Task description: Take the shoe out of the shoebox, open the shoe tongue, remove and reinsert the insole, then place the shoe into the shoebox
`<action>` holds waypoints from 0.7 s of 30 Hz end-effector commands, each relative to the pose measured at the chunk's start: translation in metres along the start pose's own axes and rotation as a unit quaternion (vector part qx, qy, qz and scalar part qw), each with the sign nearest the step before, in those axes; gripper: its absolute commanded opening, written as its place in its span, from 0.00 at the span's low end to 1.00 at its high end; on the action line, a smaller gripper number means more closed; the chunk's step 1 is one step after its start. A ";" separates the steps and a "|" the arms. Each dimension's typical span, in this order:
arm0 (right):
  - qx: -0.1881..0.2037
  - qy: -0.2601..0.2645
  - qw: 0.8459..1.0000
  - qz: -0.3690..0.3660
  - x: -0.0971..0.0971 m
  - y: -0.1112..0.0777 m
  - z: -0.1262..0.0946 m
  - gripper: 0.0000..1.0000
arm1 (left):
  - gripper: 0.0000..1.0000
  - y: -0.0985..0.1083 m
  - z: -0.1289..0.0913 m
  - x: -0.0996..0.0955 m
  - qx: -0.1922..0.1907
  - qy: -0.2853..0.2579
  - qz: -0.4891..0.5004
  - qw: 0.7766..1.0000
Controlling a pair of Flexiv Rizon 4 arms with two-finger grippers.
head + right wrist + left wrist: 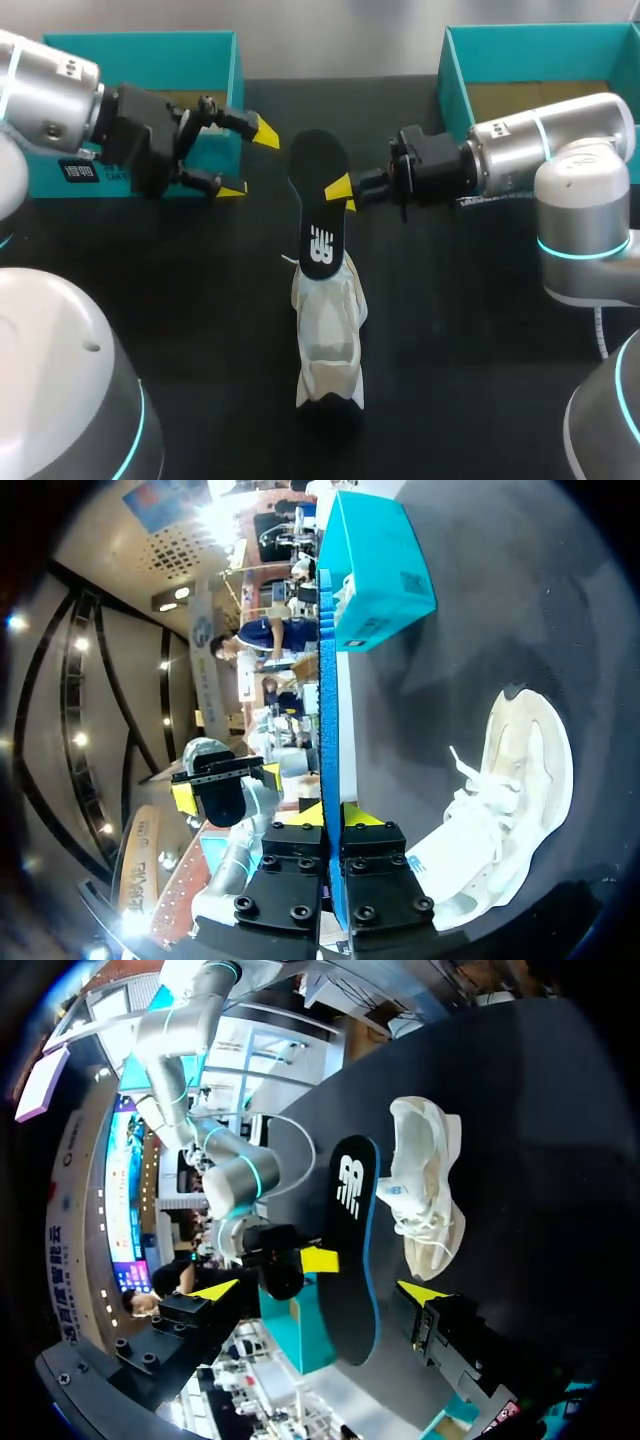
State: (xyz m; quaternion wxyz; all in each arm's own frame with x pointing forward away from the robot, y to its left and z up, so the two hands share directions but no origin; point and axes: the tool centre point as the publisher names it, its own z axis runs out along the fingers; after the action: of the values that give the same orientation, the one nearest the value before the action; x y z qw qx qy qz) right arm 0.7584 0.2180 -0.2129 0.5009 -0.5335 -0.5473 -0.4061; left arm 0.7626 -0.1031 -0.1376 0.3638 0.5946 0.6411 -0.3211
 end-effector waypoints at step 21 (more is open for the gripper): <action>-0.001 -0.001 1.000 0.000 0.000 0.000 0.001 0.00 | 1.00 0.030 0.032 -0.071 -0.002 0.328 -0.011 0.945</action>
State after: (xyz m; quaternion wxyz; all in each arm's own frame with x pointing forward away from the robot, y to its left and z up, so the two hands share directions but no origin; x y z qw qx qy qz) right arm 0.7581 0.2174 -0.2130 0.5005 -0.5334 -0.5475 -0.4065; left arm 0.7974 -0.1549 -0.0959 0.2093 0.6454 0.7097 -0.1897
